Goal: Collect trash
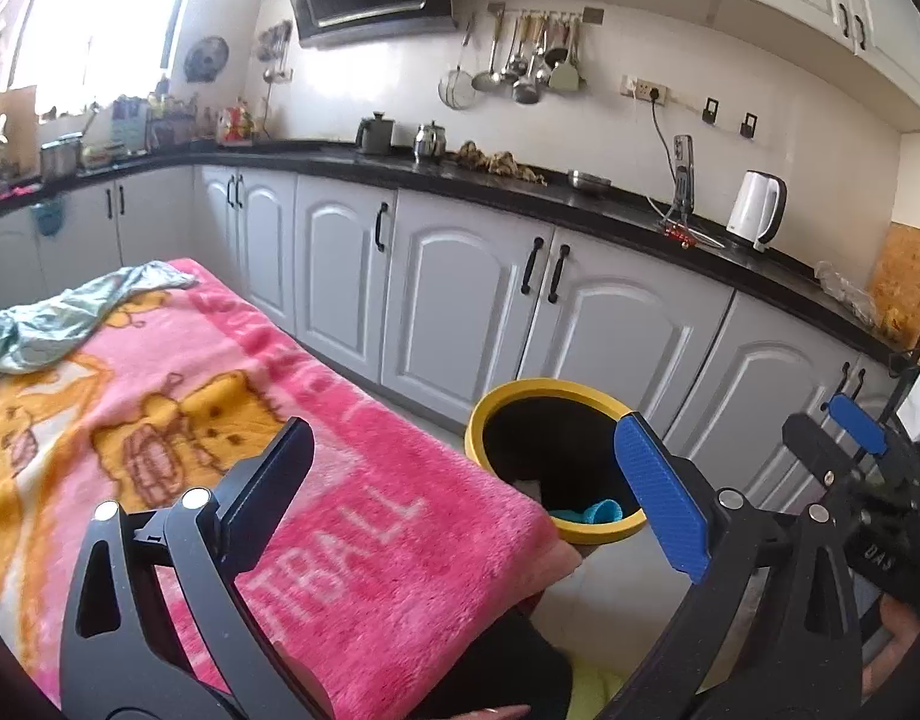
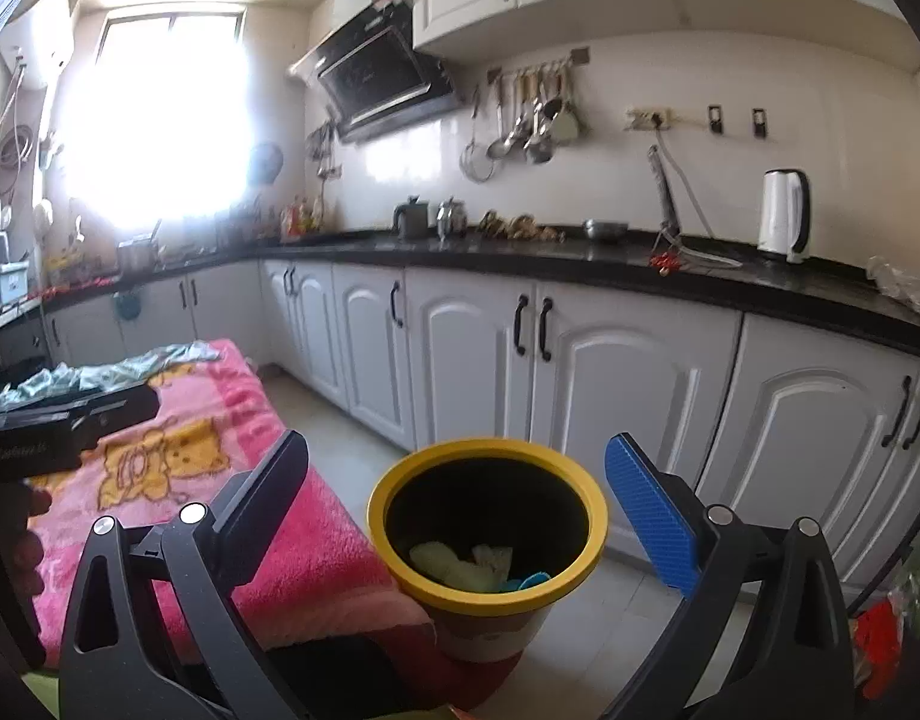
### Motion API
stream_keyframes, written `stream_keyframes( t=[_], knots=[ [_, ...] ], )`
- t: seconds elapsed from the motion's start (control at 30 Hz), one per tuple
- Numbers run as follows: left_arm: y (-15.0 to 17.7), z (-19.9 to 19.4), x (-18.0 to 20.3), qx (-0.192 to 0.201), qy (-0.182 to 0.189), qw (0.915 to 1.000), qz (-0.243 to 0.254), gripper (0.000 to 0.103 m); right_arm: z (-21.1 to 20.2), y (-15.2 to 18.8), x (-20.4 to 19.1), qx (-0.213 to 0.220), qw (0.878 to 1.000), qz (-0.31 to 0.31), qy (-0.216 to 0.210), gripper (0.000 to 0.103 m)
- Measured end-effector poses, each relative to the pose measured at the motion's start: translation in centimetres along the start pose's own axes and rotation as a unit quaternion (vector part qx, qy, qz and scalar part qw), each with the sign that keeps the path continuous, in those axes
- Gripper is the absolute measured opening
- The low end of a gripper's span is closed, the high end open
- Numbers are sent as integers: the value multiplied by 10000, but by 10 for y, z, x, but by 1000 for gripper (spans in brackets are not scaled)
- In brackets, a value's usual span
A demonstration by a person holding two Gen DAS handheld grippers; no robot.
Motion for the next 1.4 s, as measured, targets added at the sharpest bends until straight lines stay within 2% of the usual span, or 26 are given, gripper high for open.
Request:
stream_keyframes(
  t=[0.23, 0.43, 0.7, 0.83, 1.4],
  knots=[
    [17, -17, 0, 415, -90, 9991, 24, 92, -14, 13, -10, 342, 9993, -145, -30, 97],
    [24, -20, 7, 633, -183, 9977, 169, 92, -20, 23, -17, 600, 9980, -161, -135, 97],
    [30, -18, 1, 868, -290, 9958, 59, 92, -16, 29, -14, 874, 9962, -60, -38, 97],
    [32, -15, -2, 924, -410, 9949, 69, 92, -7, 31, -9, 794, 9968, 55, 24, 97],
    [32, -14, -1, 887, -373, 9953, 55, 92, -1, 34, -12, 648, 9979, 67, 13, 97]
  ],
)
Point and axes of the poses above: each gripper's, at about its wrist camera, not at the fingertips, and z roughly the way its jaws point, x to its right, y to its underside, the point moved 5 cm from there along z, roughly the way its jaws point, and after that the axes turned 13 degrees about -x, right-handed, at the moved point
